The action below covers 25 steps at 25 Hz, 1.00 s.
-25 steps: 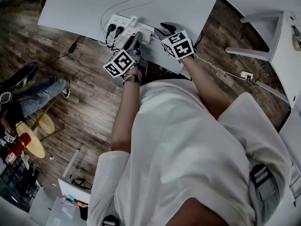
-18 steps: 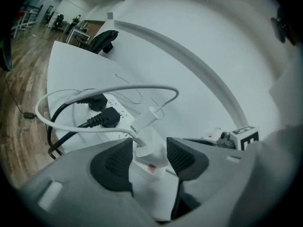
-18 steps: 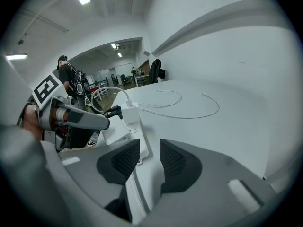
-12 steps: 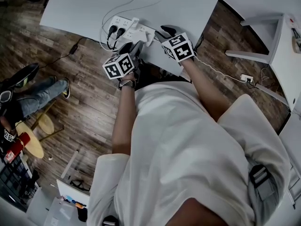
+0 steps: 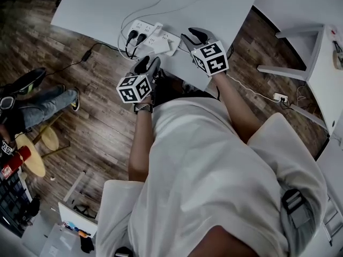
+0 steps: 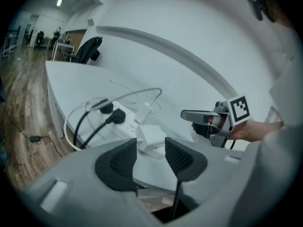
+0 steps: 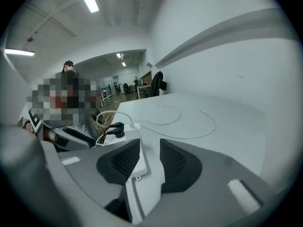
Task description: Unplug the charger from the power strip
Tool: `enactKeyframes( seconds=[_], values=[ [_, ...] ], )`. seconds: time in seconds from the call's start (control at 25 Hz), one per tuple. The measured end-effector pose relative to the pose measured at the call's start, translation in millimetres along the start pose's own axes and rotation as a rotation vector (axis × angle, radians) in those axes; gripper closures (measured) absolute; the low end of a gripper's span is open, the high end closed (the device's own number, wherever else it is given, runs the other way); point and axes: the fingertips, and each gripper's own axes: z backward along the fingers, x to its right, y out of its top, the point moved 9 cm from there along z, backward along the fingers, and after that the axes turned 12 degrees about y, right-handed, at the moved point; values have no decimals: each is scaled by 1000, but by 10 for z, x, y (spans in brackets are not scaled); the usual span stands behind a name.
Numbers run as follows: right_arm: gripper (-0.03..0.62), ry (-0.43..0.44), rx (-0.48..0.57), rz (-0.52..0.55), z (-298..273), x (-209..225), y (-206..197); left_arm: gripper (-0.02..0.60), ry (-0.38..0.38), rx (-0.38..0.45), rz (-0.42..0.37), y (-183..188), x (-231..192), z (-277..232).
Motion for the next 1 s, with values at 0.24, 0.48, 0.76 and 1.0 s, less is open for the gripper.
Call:
enactKeyframes(
  seconds=[0.24,0.48,0.76,1.0],
  values=[
    [517,-37,132,125,278,-53,469,535,138,241,-201,667,47,403],
    [577,-86,339,269,614,-217,1153,578,150,420,-321,1421,340,749],
    [591,-134,563,373,1082,-367,2014,578,133,591,-454,2245,720,1217],
    [591,-155,646,444,1398,-492,2590,578,117,681,-513,2827,860,1539]
  ],
)
